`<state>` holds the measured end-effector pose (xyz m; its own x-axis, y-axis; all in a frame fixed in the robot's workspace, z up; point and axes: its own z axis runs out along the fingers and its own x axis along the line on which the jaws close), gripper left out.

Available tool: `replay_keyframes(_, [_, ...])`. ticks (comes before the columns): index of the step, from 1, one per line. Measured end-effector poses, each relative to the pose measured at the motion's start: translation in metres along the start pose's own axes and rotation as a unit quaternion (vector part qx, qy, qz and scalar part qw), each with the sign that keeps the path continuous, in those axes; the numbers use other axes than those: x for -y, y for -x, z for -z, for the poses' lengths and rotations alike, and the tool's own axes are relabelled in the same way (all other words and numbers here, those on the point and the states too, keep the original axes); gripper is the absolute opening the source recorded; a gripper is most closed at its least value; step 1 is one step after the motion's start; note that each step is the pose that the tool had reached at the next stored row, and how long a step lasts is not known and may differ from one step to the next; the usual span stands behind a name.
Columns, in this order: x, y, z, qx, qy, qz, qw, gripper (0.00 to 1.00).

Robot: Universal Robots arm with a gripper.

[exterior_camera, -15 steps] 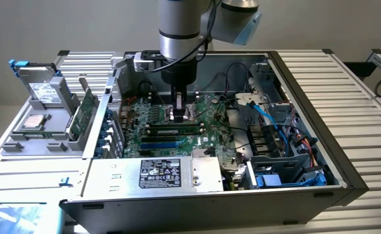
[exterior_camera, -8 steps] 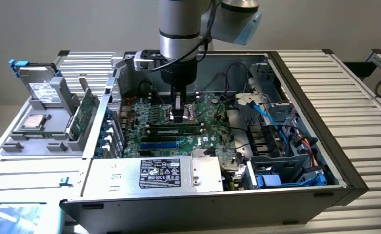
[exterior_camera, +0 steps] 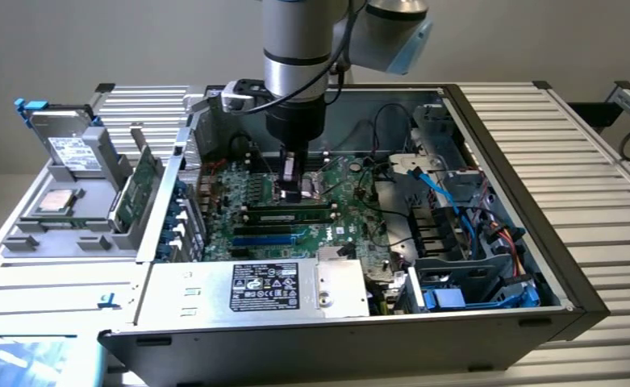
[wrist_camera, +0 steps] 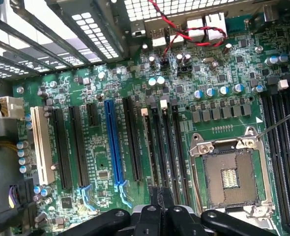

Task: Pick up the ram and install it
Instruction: 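Press down the ram until it locks into place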

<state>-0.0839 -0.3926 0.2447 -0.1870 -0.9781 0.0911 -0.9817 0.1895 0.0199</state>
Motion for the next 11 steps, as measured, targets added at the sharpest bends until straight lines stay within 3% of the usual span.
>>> replay_keyframes(6, [0.0000, 0.0001, -0.0003, 0.0010, 0.0043, -0.048, 0.9989, 0.12])
replay_keyframes(8, [0.0000, 0.0001, -0.0003, 0.0017, 0.0035, -0.058, 0.9983, 0.12])
replay_keyframes(11, [0.0000, 0.0001, -0.0004, 0.0033, -0.0002, -0.073, 0.9973, 0.12])
